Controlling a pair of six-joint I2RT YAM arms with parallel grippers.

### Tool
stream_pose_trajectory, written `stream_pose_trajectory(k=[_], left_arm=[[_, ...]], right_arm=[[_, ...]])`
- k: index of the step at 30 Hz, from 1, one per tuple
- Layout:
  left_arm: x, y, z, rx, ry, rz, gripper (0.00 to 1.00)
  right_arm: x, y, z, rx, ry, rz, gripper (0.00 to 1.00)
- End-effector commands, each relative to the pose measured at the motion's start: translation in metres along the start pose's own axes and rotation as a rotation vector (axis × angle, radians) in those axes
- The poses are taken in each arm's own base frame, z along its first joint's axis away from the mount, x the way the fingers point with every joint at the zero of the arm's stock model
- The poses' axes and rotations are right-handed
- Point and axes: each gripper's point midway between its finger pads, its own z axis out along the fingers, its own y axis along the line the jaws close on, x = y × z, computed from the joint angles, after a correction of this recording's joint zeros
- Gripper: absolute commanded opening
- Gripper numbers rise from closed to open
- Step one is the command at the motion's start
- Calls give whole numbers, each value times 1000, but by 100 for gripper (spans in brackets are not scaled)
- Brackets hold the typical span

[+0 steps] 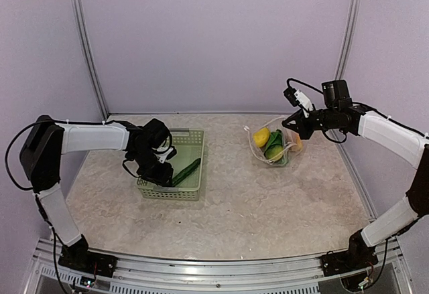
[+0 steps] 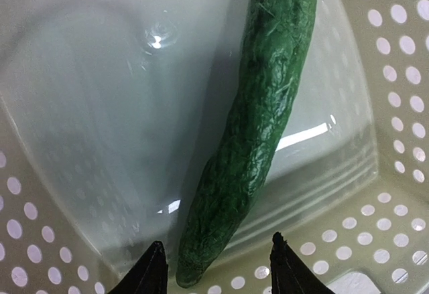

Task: Place the food in the zip-top bag and seal the zipper
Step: Pick up the fake vegetable from the bin, then place the fake vegetable in the zipper food storage bag.

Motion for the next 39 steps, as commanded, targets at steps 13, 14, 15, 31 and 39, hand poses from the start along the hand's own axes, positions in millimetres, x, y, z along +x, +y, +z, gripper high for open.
stream_pose_trajectory(k=[13, 14, 15, 31, 39], left_arm=[[13, 4, 24, -46, 106, 55, 35], [13, 4, 24, -51, 105, 55, 32], [12, 4, 23, -55, 103, 59, 30], [-33, -23, -72, -91, -26, 87, 8], [-46, -102, -152, 131, -170, 146, 6]], right_arm=[[-11, 6, -9, -5, -50, -41, 0], [-11, 6, -9, -4, -49, -42, 0], [-11, 6, -9, -3, -48, -43, 0], [-44, -56, -14, 250, 14, -70, 0], [-82, -65, -20, 267, -21, -88, 0]])
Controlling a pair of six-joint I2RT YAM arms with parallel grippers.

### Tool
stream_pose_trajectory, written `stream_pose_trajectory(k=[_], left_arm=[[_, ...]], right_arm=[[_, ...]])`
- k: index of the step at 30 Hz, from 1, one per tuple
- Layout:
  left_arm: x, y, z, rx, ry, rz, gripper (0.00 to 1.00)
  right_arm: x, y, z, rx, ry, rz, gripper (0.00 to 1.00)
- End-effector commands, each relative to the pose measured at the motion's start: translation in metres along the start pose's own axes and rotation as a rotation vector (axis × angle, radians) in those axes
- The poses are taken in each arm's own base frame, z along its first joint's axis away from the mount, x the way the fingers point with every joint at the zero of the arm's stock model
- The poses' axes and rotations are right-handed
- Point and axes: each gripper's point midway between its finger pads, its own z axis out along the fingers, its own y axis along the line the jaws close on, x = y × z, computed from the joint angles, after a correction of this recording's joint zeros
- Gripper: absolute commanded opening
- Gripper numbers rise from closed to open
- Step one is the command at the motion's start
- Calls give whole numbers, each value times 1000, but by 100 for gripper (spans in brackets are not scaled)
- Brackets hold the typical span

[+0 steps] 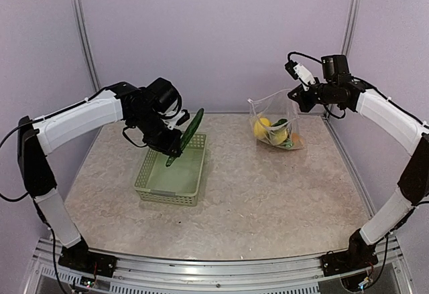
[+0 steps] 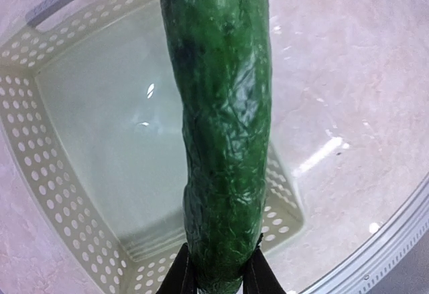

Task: Place the food in the zip-top bag and seal the zipper
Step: Place the fake vegetable in the zipper food storage bag.

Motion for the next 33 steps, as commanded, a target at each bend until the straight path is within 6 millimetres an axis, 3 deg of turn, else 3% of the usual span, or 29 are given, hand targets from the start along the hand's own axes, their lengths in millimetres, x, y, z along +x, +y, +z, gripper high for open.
stream_pose_trajectory(k=[1, 7, 14, 18, 22, 33], left_arm=[[-1, -55, -51, 169, -52, 30, 6], [7, -136, -84, 498, -48, 75, 2], [5, -189, -93, 725, -10, 75, 0], [-3, -202, -91, 797, 10, 37, 0], [-5, -206, -80, 825, 70, 2, 0], [-1, -205, -42, 854, 218, -120, 0]], right_arm=[[-22, 4, -6, -15, -32, -20, 0], [-14, 41, 7, -100, -6, -55, 0], [-12, 85, 11, -216, 22, -107, 0], [-14, 112, 2, -292, 19, -155, 0], [-14, 123, -7, -305, 17, -168, 0], [21, 144, -12, -348, 84, -169, 0]])
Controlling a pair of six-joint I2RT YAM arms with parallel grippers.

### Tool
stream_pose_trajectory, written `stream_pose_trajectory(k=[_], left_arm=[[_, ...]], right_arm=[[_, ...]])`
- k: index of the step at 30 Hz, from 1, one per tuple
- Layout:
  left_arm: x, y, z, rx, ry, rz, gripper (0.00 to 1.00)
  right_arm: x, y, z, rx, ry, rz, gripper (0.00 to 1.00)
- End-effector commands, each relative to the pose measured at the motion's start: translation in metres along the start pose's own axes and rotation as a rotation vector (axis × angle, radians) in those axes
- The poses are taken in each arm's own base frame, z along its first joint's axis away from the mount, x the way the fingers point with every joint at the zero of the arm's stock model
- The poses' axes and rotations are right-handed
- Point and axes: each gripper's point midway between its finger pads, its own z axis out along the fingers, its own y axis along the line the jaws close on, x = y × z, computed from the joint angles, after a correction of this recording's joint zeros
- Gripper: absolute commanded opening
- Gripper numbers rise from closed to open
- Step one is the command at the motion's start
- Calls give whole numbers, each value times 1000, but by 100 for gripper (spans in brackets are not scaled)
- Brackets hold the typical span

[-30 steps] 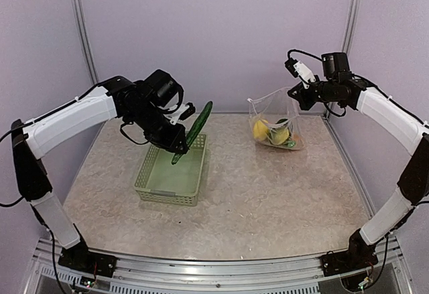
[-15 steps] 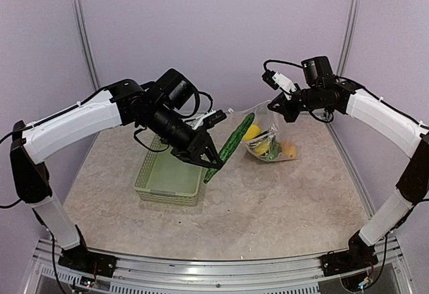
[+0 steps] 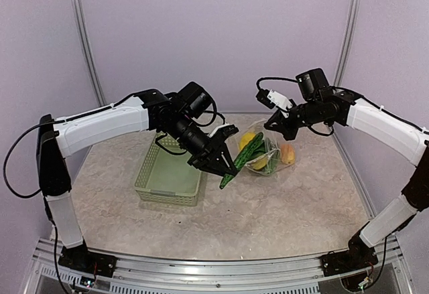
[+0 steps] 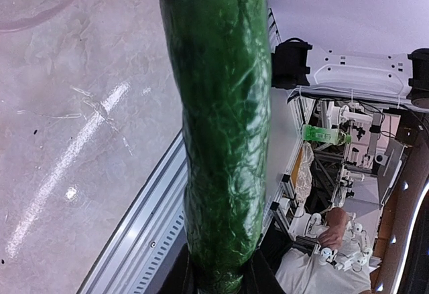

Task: Place the food in the zip-top bag and seal the zipper
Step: Place the fake vegetable in the zipper food storage bag.

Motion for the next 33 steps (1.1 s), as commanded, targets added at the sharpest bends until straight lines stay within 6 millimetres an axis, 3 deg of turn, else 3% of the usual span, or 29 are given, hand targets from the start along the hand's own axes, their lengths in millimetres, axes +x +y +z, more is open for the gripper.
stream_pose_trajectory(k=[1, 4, 7, 19, 23, 28, 33], left_arm=[[-7, 3, 2, 31, 10, -46, 0], [-16, 11, 3, 34, 4, -77, 0], [-40, 25, 0, 20, -48, -121, 0], [-112, 44, 8, 78, -134, -144, 0], [-119, 42, 19, 117, -112, -144, 0], [-107, 48, 39, 117, -47, -179, 0], [-119, 71, 38, 95, -89, -274, 0]], right_arm=[[6, 12, -5, -20, 4, -4, 0], [8, 15, -8, -22, -1, -19, 0], [7, 25, -11, -65, -20, -38, 0], [4, 49, -7, -166, -48, -43, 0], [3, 50, -6, -166, -52, -46, 0], [4, 42, -5, -123, -44, -50, 0], [1, 63, -8, -206, -82, -98, 0]])
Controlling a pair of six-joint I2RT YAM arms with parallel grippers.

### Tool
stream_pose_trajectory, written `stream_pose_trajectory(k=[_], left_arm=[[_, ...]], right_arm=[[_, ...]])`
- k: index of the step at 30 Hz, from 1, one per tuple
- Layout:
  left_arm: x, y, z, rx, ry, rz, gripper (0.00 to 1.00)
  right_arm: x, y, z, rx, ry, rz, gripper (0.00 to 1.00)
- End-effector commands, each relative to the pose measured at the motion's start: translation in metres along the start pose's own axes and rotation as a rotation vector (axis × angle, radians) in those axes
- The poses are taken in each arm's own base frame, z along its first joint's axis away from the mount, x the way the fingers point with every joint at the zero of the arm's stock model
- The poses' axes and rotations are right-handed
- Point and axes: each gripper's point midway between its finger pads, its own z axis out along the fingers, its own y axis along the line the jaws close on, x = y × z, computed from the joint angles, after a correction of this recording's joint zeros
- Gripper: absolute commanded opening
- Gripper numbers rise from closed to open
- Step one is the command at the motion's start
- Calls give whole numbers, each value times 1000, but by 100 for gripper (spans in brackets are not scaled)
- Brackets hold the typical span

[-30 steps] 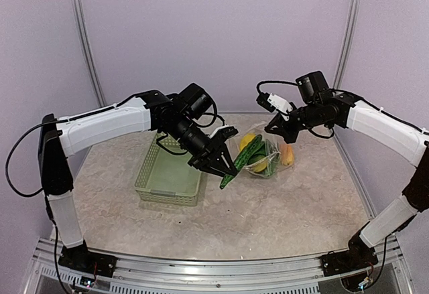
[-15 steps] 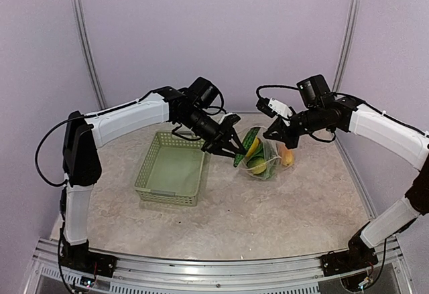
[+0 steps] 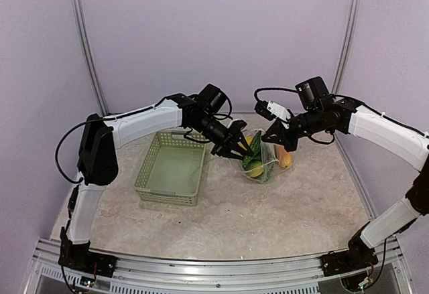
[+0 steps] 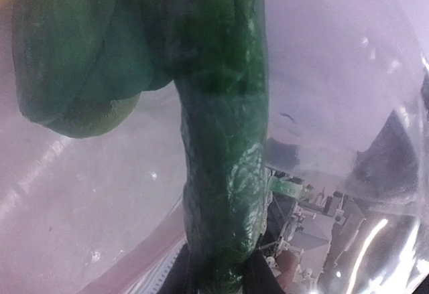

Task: Place the food in the zip-top bag and seal the zipper
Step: Place the fake vegetable in the zipper food storage bag.

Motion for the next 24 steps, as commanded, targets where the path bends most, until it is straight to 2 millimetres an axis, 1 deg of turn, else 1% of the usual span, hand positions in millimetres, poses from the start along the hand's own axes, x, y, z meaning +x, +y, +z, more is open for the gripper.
stream_pose_trajectory(k=[1, 3, 4, 5, 6, 9, 12, 13, 15, 18, 20, 21, 23, 24], left_arm=[[-21, 16, 1, 8, -44, -75, 0], [-33, 19, 0, 18, -70, -97, 0], [-38, 19, 0, 22, -79, -106, 0], [-43, 24, 3, 24, -84, -118, 0], [-48, 22, 2, 32, -91, -119, 0], [-57, 31, 10, 42, -94, -150, 0], [-70, 42, 16, 43, -122, -178, 3], [-74, 46, 16, 38, -141, -192, 7], [-82, 54, 14, 21, -189, -230, 21], [-87, 65, 7, -7, -261, -252, 38], [-88, 53, -12, -33, -346, -215, 48], [-86, 52, -18, -47, -372, -200, 52], [-79, 26, -43, -57, -428, -141, 58], [-74, 23, -48, -71, -437, -128, 62]], right_arm=[[-13, 28, -4, -84, -59, -78, 0], [-13, 38, -2, -107, -55, -106, 0], [-13, 40, -1, -112, -50, -111, 0], [-12, 42, 1, -111, -45, -114, 0], [-12, 41, 1, -107, -41, -114, 0], [-15, 39, -1, -98, -43, -111, 0], [-22, 40, -4, -107, -62, -108, 0], [-23, 40, -4, -109, -65, -105, 0], [-24, 40, -3, -114, -62, -97, 0], [-23, 31, -1, -68, -47, -71, 0], [-20, 21, -2, -15, -25, -63, 0], [-19, 17, -3, 2, -19, -59, 0], [-18, 9, -6, 31, -14, -50, 0], [-18, 6, -9, 40, -14, -45, 0]])
